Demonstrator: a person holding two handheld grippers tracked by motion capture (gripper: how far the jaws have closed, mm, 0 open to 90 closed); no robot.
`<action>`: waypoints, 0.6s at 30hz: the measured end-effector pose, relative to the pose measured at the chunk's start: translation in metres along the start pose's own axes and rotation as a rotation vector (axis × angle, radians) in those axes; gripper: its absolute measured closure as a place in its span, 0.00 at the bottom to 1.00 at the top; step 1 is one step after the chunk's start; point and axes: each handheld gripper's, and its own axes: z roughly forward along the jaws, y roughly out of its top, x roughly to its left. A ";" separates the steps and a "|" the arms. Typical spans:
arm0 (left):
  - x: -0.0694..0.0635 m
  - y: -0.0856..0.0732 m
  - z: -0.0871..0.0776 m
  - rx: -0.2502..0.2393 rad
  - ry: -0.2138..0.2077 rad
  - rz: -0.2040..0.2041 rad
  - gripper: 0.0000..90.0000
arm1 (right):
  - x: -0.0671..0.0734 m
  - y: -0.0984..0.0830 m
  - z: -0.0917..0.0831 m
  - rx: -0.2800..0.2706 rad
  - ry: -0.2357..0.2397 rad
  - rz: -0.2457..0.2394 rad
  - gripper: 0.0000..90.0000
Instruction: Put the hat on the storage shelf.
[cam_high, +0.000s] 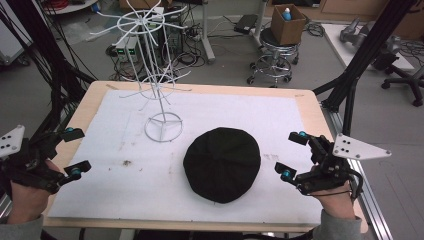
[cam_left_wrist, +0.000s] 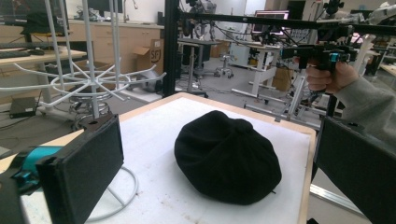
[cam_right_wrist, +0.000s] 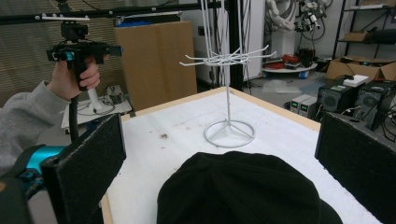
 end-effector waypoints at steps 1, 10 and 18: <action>0.000 0.000 0.000 -0.002 0.001 -0.001 0.02 | 0.000 0.000 0.000 0.000 0.000 0.000 0.01; 0.000 -0.001 0.000 0.005 0.001 -0.001 0.02 | 0.000 0.000 -0.001 -0.003 -0.002 -0.008 0.01; 0.000 0.000 -0.001 0.002 0.002 -0.003 0.02 | 0.000 -0.001 0.005 0.003 -0.001 -0.019 0.01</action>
